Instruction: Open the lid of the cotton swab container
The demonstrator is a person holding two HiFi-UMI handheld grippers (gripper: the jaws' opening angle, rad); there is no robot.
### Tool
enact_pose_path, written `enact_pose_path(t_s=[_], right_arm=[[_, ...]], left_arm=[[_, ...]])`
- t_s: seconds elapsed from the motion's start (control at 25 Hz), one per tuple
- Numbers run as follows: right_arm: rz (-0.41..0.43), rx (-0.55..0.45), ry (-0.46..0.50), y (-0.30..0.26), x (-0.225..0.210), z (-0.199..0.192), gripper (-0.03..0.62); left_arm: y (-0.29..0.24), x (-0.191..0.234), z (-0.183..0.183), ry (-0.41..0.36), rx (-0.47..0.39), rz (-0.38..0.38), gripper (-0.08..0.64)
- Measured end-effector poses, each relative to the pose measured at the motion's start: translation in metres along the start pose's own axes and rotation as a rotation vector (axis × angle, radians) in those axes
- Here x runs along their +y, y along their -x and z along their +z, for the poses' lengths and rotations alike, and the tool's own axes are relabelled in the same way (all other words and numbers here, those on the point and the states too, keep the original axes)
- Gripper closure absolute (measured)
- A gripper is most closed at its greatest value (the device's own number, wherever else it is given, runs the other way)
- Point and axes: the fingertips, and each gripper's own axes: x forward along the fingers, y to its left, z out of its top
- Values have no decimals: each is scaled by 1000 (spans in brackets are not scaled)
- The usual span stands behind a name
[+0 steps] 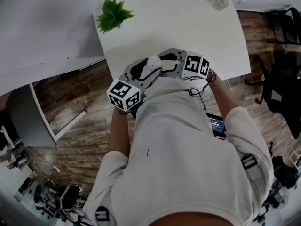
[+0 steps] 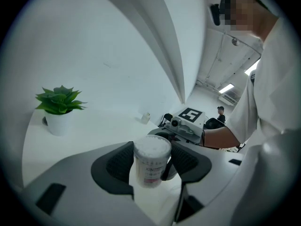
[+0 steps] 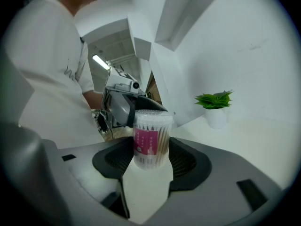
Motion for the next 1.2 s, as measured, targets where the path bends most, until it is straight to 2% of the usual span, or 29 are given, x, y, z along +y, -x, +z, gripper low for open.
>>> enact_pose_path(t_s=[0.2, 0.4, 0.52, 0.8, 0.96, 1.2], right_arm=[[162, -81, -131, 7, 13, 4, 360], [220, -106, -175, 10, 20, 6, 360], [217, -96, -156, 10, 20, 4, 360], [194, -48, -91, 8, 20, 0, 359], [154, 7, 3, 6, 17, -2, 364], [74, 87, 80, 1, 9, -4, 362]], left_arm=[[5, -15, 9, -125, -2, -53, 301], [4, -19, 9, -129, -22, -67, 302], [4, -19, 7, -98, -31, -86, 310], [5, -16, 1, -51, 7, -111, 314], [7, -14, 4, 46, -22, -129, 319], [8, -5, 7, 139, -69, -99, 318]])
